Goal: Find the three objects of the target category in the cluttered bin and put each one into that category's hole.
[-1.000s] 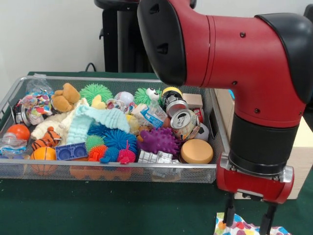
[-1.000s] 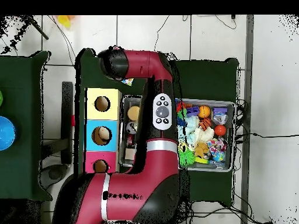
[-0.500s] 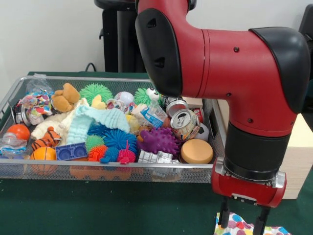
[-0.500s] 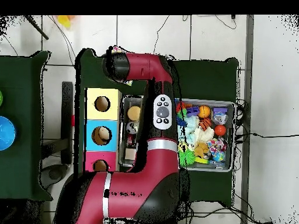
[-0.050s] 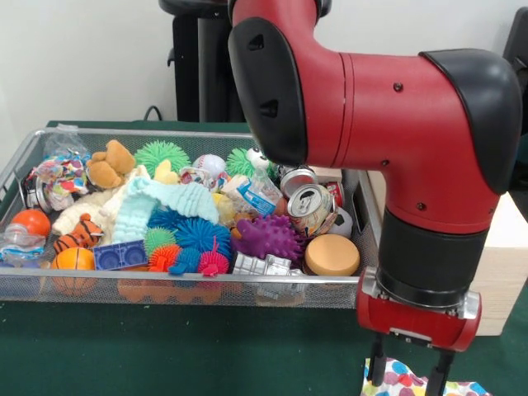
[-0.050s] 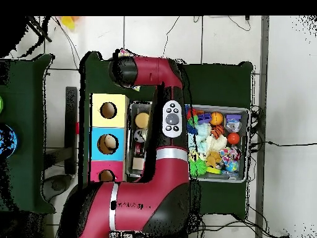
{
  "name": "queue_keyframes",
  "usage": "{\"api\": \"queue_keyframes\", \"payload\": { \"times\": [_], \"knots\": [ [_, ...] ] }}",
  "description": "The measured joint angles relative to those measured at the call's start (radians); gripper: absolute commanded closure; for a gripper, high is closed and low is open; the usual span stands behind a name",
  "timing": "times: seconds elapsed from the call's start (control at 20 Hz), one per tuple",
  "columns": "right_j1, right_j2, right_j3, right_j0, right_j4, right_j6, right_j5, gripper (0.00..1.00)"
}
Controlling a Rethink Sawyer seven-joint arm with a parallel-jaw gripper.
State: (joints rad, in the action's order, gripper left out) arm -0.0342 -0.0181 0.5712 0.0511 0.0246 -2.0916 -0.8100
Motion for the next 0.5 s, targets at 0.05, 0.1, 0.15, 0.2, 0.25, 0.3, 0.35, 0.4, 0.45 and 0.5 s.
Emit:
{"api": "queue_keyframes", "payload": {
  "times": [0.05, 0.1, 0.15, 0.2, 0.25, 0.3, 0.35, 0.4, 0.45, 0.5],
  "knots": [
    [0.003, 0.000, -0.003, 0.000, 0.000, 0.000, 0.000, 0.00],
    [0.005, 0.001, -0.005, 0.000, 0.000, 0.000, 0.000, 0.00],
    [0.010, 0.001, -0.009, 0.000, 0.000, 0.000, 0.000, 0.00],
    [0.014, 0.001, -0.013, 0.000, 0.000, 0.000, 0.000, 0.00],
    [0.017, 0.001, -0.015, 0.000, 0.000, 0.000, 0.000, 0.00],
    [0.025, 0.002, -0.021, 0.000, 0.000, 0.000, 0.000, 0.00],
    [0.028, 0.002, -0.023, 0.000, 0.000, 0.000, 0.000, 0.00],
    [0.029, 0.003, -0.023, 0.000, 0.000, 0.000, 0.000, 0.00],
    [0.035, 0.003, -0.026, 0.000, 0.000, 0.000, 0.000, 0.00],
    [0.038, 0.003, -0.027, 0.000, 0.000, 0.000, 0.000, 0.00]
  ]
}}
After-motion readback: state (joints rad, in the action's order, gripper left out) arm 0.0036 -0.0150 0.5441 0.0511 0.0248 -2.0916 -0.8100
